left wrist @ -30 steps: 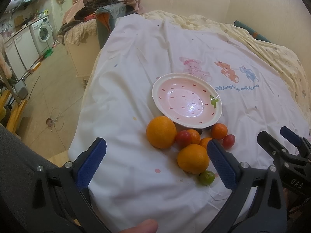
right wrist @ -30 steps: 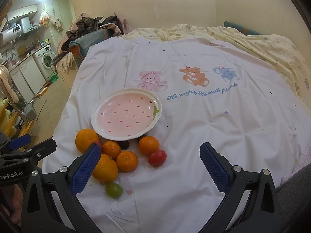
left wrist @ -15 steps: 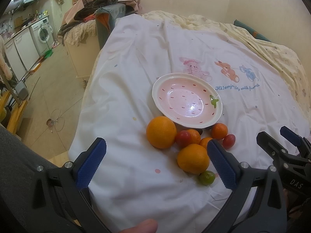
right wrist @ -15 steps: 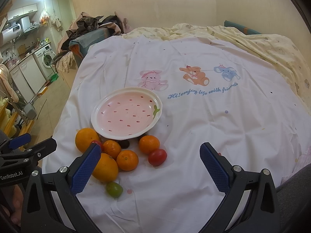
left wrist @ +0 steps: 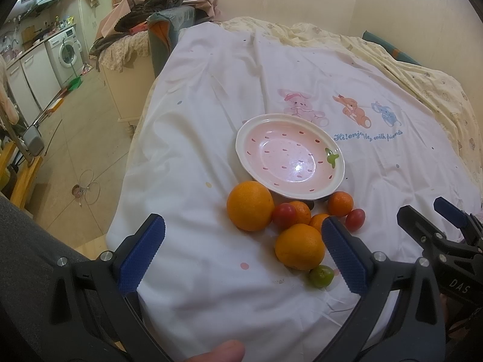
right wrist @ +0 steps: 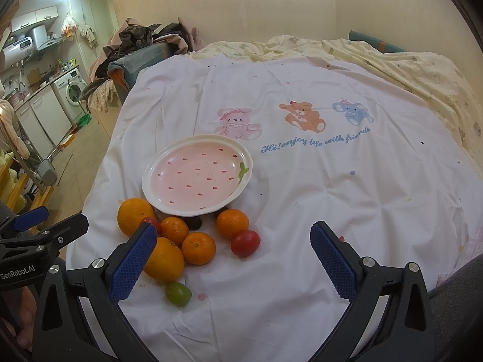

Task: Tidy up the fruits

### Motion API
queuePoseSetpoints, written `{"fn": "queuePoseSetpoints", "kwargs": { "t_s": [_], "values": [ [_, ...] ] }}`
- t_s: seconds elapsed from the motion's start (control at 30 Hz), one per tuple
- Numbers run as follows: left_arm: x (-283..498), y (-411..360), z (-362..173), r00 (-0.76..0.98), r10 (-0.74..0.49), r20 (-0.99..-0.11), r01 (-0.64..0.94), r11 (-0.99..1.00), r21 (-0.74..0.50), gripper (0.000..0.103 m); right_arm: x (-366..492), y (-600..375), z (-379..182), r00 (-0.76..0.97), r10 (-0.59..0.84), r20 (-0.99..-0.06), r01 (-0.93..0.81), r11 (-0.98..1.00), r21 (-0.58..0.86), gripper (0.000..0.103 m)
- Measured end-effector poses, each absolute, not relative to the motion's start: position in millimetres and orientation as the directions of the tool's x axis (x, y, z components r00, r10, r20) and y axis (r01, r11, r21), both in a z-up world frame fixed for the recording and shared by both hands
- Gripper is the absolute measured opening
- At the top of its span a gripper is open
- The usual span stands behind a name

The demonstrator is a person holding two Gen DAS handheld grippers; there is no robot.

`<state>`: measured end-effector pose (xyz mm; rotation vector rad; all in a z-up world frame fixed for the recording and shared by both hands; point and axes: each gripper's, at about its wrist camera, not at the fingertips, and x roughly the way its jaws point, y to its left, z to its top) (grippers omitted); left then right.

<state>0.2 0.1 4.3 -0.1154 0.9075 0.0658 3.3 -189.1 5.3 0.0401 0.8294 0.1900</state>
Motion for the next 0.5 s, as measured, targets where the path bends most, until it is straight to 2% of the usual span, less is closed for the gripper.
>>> {"fn": "queuePoseSetpoints", "kwargs": {
  "t_s": [0.5],
  "values": [
    [0.2,-0.4,4.3,0.613,0.007,-0.790,-0.105,0.992,-0.073,0.102,3.4,-188.4,3.7,0.655,0.188,-0.732,-0.144,0.982,0.124,0.103]
  ]
}}
